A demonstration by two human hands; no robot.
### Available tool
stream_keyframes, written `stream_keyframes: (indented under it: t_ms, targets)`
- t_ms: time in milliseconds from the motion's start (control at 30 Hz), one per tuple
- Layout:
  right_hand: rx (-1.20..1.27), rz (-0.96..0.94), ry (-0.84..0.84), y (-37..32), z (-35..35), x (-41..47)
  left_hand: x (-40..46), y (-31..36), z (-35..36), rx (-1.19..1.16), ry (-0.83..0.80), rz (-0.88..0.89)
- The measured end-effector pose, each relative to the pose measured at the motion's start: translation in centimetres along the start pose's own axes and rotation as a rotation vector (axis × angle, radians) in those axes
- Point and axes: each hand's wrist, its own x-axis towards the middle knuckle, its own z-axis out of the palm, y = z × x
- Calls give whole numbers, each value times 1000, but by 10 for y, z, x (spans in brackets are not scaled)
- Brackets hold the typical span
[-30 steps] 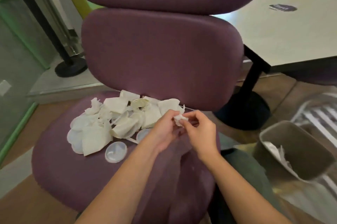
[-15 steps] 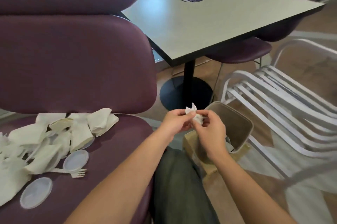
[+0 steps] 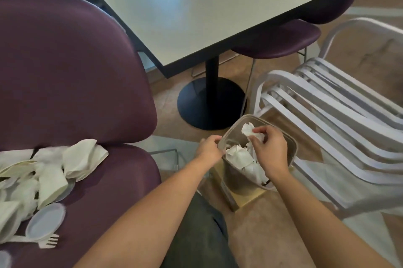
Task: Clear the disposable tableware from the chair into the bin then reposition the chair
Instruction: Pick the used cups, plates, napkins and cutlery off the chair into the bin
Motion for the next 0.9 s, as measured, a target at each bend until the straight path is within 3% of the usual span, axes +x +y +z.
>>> stream_keyframes:
  t_ms: [100,267,333,567,733,900]
  targets:
    - [-69,68,-7,22,12,20,10,-7,7,-40,0,35]
    - [-283,304,-350,49,25,33,12,-15,10,-136,-15,16]
    - [-284,300,-368,48,28,29,7,-13,7,-184,-47,-2]
    - [-109,87,-355,-26,37,-11,-30,-14,-36,-301,-15,-6]
    - [-72,-149,-367,-85,56,-47,-57,-38,-81,-293,148,56]
    - [-40,-234,-427,-126,90,-88,-92,-86,-130,-296,315,79]
